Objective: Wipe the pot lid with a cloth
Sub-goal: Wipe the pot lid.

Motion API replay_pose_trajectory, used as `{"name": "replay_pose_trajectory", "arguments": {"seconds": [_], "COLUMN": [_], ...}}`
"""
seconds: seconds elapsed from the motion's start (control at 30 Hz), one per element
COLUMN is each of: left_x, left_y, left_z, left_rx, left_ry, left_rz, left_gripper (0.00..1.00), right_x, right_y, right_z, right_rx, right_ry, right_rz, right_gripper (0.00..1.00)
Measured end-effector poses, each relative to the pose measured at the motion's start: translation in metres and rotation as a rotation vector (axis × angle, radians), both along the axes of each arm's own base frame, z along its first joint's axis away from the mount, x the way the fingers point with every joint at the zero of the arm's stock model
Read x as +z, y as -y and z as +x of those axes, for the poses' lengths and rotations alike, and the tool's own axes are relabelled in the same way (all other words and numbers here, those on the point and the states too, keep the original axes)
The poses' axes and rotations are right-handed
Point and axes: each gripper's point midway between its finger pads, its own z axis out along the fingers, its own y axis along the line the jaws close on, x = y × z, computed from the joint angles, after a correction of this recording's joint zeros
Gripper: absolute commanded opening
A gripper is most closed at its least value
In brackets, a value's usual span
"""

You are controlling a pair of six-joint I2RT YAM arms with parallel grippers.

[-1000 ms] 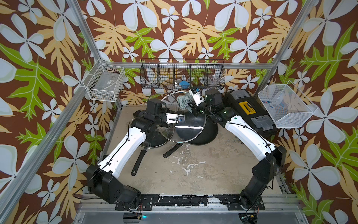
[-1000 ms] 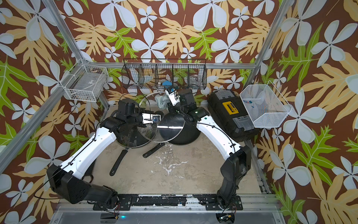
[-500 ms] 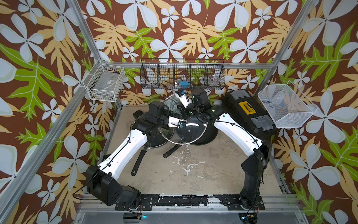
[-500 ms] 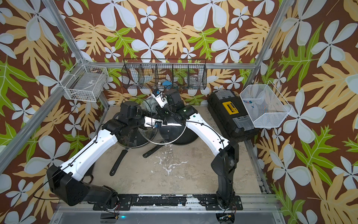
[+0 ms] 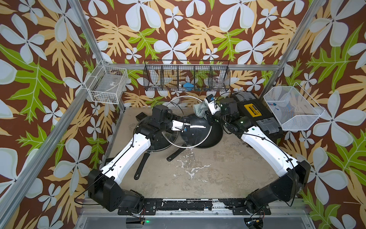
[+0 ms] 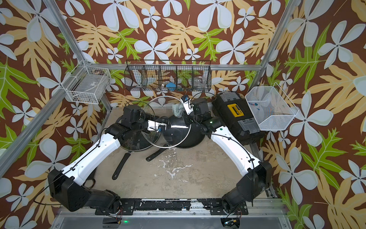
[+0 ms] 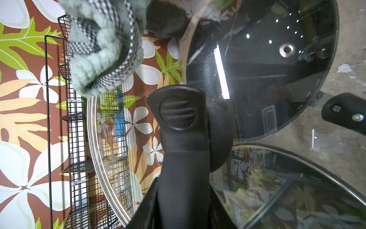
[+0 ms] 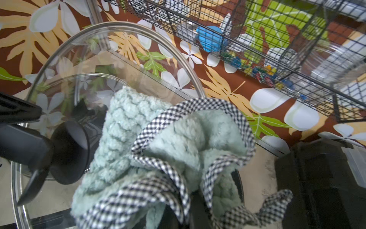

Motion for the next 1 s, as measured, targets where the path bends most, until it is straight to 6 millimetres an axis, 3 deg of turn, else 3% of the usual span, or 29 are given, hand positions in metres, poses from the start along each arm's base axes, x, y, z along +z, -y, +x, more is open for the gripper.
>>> {"name": "replay_pose_trajectory", "arguments": {"seconds": [0.13, 0.27, 0.4, 0.5, 0.63, 0.73, 0.87, 1.0], "left_x": [-0.001, 0.0, 0.0, 0.0, 0.0, 0.001, 0.002, -0.001], "left_y": [0.002, 0.004, 0.004, 0.004, 0.004, 0.004, 0.004, 0.002], "left_z": [-0.001, -0.002, -0.002, -0.002, -0.001, -0.001, 0.001, 0.002], "left_rx": [-0.015, -0.023, -0.024, -0.024, -0.019, -0.015, -0.003, 0.043], "left_ry": [0.013, 0.02, 0.023, 0.023, 0.025, 0.027, 0.029, -0.002], "left_rz": [0.018, 0.02, 0.023, 0.024, 0.025, 0.018, 0.003, -0.037], "left_gripper": [0.0, 0.0, 0.0, 0.0, 0.0, 0.0, 0.0, 0.0], "right_x": [0.013, 0.032, 0.036, 0.03, 0.029, 0.03, 0.025, 0.008], "right_y": [-0.022, -0.075, -0.128, -0.148, -0.14, -0.122, -0.083, -0.048], "right_z": [0.008, 0.012, 0.008, 0.005, 0.011, 0.016, 0.017, 0.0], "right_rx": [0.049, 0.159, 0.27, 0.324, 0.295, 0.254, 0.163, 0.103], "right_ry": [0.033, 0.093, 0.124, 0.112, 0.105, 0.102, 0.08, 0.042], "right_rz": [0.002, -0.016, -0.047, -0.061, -0.076, -0.086, -0.087, -0.093], "right_gripper": [0.0, 0.0, 0.0, 0.0, 0.0, 0.0, 0.0, 0.0]}}
